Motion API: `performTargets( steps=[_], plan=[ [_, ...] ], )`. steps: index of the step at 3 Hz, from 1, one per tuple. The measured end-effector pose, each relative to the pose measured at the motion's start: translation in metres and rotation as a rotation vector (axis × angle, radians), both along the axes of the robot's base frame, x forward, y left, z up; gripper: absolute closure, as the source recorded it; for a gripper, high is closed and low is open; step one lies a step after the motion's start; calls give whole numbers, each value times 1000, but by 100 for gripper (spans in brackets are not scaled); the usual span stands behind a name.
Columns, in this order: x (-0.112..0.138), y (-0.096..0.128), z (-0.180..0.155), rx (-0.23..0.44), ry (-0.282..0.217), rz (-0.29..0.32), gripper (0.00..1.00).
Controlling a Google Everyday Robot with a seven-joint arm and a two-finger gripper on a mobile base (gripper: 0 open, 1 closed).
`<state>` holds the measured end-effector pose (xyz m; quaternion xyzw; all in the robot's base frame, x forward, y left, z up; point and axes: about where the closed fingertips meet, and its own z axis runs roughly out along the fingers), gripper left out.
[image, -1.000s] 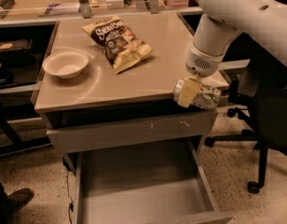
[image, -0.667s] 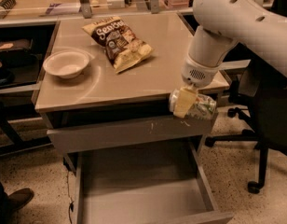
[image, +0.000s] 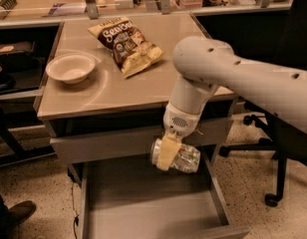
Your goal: Place 7up can into middle drawer
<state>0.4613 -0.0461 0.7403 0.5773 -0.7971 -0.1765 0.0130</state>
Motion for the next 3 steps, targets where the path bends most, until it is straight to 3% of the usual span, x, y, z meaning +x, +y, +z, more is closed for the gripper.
performTargets(
  steps=[2,3],
  plan=[
    [-10,9,-16,29,36,10,100],
    [-26,36,-65,92,108,15,100]
  ],
)
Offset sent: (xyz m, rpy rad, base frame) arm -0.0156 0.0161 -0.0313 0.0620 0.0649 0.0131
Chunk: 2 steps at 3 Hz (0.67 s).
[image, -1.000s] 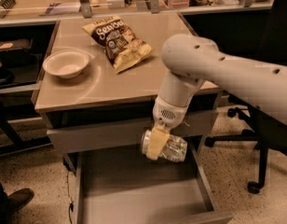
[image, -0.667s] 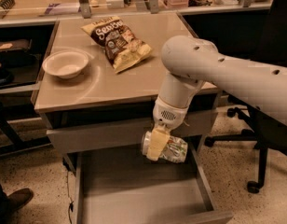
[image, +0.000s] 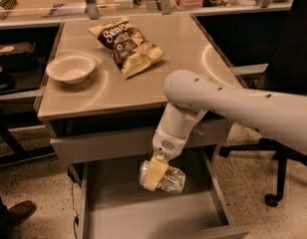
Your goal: Place 7up can into middle drawer
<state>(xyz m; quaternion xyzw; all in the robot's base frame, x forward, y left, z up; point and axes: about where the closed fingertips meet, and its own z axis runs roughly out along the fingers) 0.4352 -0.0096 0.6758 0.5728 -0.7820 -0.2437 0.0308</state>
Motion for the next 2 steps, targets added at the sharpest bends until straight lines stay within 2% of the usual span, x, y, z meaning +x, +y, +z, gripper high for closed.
performTargets(
  steps=[1,2],
  plan=[
    [-3,26,-52,65,56,-11,100],
    [-3,26,-52,65,56,-11,100]
  ],
)
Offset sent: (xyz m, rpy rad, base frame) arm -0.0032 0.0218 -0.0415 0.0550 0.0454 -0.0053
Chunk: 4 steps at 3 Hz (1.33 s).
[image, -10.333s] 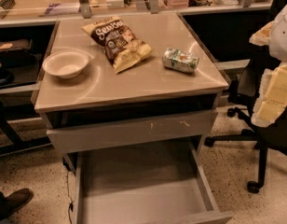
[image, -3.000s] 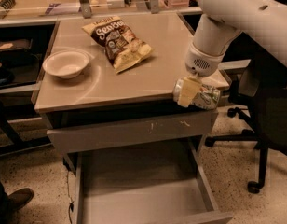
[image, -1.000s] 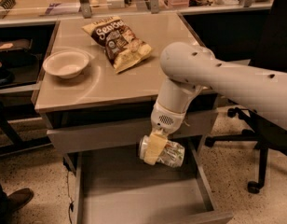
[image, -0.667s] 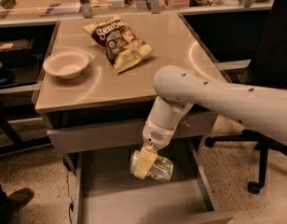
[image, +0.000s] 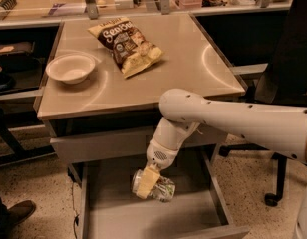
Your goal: Place 7up can into middle drawer
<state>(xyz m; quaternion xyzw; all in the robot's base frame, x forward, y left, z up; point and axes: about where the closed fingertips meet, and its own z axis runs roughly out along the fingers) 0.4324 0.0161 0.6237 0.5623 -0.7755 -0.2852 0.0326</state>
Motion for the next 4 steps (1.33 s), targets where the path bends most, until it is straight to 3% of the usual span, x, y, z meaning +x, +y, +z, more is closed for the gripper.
performTargets(
  steps=[1,2,3,4],
  plan=[
    [-1,5,-22,22,-4,-69,100],
    [-9,-1,-65,47,7,-235,100],
    [-3,5,-111,94,30,-352,100],
    [-3,5,-111,94,30,-352,100]
  ],
)
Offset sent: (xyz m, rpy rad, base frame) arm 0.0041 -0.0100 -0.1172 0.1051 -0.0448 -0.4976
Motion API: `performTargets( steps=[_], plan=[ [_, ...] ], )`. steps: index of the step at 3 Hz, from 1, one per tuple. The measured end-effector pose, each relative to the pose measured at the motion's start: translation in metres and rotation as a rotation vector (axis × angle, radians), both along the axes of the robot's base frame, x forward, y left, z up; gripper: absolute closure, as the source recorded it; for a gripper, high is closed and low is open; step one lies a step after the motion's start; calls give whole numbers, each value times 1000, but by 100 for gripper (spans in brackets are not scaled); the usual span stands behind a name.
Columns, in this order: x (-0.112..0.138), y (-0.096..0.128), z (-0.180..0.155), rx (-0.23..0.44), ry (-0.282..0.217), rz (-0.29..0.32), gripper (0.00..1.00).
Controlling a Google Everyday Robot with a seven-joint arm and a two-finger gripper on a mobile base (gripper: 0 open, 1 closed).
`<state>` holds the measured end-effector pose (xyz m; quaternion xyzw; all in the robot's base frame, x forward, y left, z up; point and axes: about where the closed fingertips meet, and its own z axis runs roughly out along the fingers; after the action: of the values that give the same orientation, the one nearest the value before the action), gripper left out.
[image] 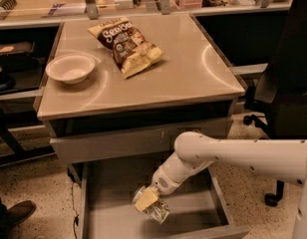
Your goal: Place 7up can into middle drawer
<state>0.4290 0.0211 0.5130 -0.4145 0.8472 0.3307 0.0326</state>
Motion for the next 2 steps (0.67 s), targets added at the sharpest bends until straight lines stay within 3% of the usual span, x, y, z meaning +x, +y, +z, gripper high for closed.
performTargets(
  steps=[2],
  plan=[
    [3,16,-46,83,32,-149,100]
  ],
)
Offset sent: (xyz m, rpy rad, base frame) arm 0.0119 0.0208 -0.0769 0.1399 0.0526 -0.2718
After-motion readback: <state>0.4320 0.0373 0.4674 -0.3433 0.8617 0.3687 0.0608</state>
